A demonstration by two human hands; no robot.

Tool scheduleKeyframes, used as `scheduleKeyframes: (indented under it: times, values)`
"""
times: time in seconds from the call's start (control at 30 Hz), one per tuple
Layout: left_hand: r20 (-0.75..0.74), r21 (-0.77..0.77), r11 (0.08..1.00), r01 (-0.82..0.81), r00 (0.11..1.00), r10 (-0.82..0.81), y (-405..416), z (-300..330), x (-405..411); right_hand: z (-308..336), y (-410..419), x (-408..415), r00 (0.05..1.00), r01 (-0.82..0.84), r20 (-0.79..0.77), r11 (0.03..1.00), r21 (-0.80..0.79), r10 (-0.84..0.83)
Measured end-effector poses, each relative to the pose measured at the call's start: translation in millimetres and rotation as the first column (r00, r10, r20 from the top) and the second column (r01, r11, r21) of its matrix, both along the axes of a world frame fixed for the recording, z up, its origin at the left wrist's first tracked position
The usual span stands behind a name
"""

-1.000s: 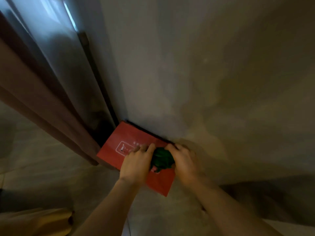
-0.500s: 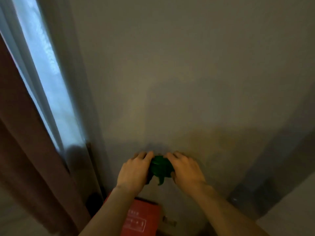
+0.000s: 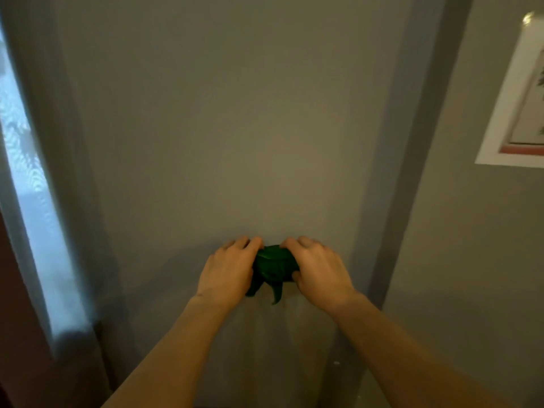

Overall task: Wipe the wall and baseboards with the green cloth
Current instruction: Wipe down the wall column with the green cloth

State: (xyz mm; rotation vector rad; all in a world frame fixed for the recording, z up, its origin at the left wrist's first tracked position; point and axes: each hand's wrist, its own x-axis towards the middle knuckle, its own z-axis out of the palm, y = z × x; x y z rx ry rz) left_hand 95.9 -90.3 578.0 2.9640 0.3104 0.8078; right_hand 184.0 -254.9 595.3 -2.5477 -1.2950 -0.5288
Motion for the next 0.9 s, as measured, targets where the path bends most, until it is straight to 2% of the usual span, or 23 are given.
scheduleKeyframes:
  times: [0.23, 0.43, 0.73, 0.9]
  values:
    - [0.01, 0.059, 0.997, 0.047, 0.999, -0.047, -71.7, 13.7, 4.1, 12.2, -77.8, -5.8, 0.997, 0.055, 0.045, 0.998, 0.022, -0.056]
    - [0.043, 0.078, 0.995, 0.069, 0.996, -0.072, -167.9, 22.5, 2.5, 20.6, -176.4, -10.4, 0.993, 0.074, 0.087, 0.996, 0.045, -0.078]
    - [0.05, 0.054, 0.992, 0.118, 0.991, -0.121, -329.8, 35.2, -1.5, 35.1, -341.6, -21.6, 0.994, 0.098, 0.048, 0.994, 0.048, -0.101]
    - [0.067, 0.062, 0.983, 0.171, 0.982, -0.175, -389.4, 41.3, 0.9, 42.3, -401.8, -23.7, 0.99, 0.129, 0.043, 0.988, 0.079, -0.133]
